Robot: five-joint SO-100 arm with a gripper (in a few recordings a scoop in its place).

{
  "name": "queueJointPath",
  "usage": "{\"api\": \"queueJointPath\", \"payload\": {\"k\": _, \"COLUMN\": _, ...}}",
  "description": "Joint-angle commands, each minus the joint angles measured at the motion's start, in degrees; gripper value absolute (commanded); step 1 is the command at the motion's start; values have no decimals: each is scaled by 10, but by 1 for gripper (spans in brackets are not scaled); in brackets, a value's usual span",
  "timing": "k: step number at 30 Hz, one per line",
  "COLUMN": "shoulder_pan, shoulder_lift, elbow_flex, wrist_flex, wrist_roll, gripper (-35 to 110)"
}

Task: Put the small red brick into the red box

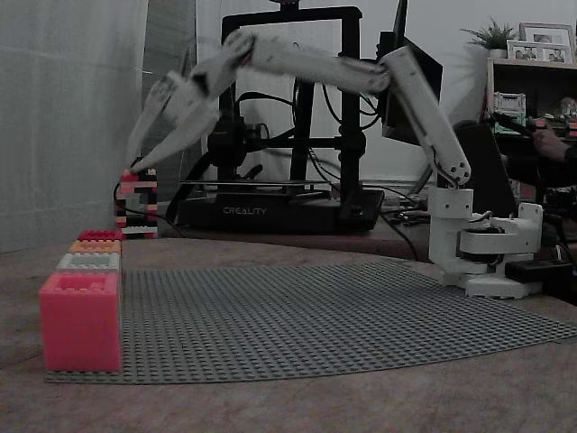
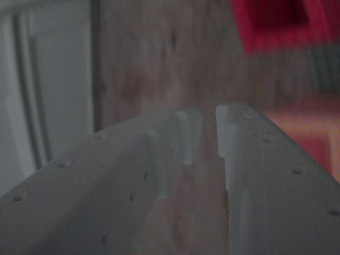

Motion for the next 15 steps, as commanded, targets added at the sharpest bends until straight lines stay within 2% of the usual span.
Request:
{"api": "queueJointPath", "payload": {"k": 1, "shoulder_pan": -17, "shoulder_lift": 243, "elbow_flex": 209, "wrist_flex": 19, "wrist_roll": -2, "gripper": 0}}
{"api": "queueJointPath", "payload": {"k": 9, "shoulder_pan": -22, "shoulder_lift": 582, "elbow_flex": 686, "wrist_flex": 40, "wrist_roll": 11, "gripper": 0}}
{"api": "queueJointPath", "payload": {"k": 15, "shoulder_pan": -25, "shoulder_lift": 798, "elbow_flex": 895, "wrist_flex": 72, "wrist_roll": 21, "gripper": 0}}
